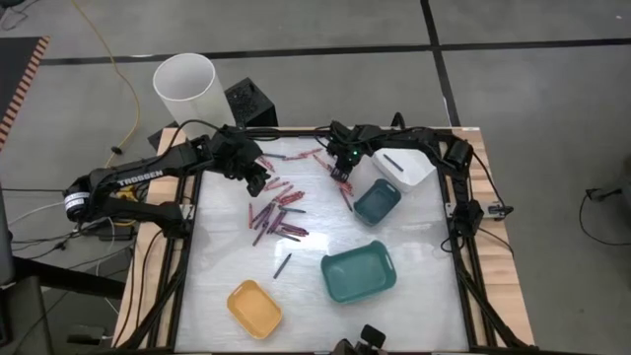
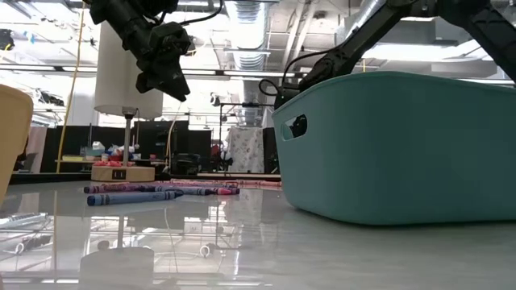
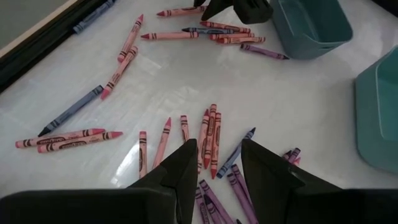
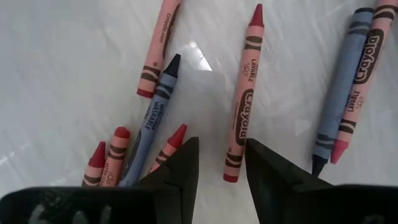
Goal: Sort crayons
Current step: Put the red crayon into the yellow bin
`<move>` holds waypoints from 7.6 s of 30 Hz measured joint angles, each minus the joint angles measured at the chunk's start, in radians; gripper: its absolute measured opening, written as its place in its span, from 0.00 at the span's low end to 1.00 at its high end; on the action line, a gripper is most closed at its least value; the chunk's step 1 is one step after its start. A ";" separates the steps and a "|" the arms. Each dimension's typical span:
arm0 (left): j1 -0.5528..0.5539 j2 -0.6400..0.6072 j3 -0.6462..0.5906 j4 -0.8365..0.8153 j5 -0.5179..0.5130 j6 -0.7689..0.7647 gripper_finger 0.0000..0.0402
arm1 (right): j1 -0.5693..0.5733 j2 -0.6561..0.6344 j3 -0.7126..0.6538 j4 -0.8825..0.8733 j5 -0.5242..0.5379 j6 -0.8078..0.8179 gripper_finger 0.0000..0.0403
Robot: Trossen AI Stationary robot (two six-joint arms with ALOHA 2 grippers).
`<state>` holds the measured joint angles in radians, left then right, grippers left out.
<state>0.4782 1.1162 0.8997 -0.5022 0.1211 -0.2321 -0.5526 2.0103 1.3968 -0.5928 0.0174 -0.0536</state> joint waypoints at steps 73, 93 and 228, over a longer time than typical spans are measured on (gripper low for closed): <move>-0.001 -0.313 0.000 0.057 0.021 -0.133 0.28 | 0.631 -0.016 0.070 0.696 -0.183 0.071 0.01; -0.001 -0.313 0.000 0.059 0.021 -0.176 0.28 | 0.714 0.294 0.597 0.345 -0.443 -0.113 0.01; -0.001 -0.313 0.000 -0.081 0.007 -0.148 0.28 | 0.427 0.268 0.605 -0.137 -0.060 -0.092 0.14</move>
<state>0.4774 0.8036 0.9001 -0.5835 0.1280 -0.3805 -0.1252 2.2784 2.0018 -0.7299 -0.0429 -0.1457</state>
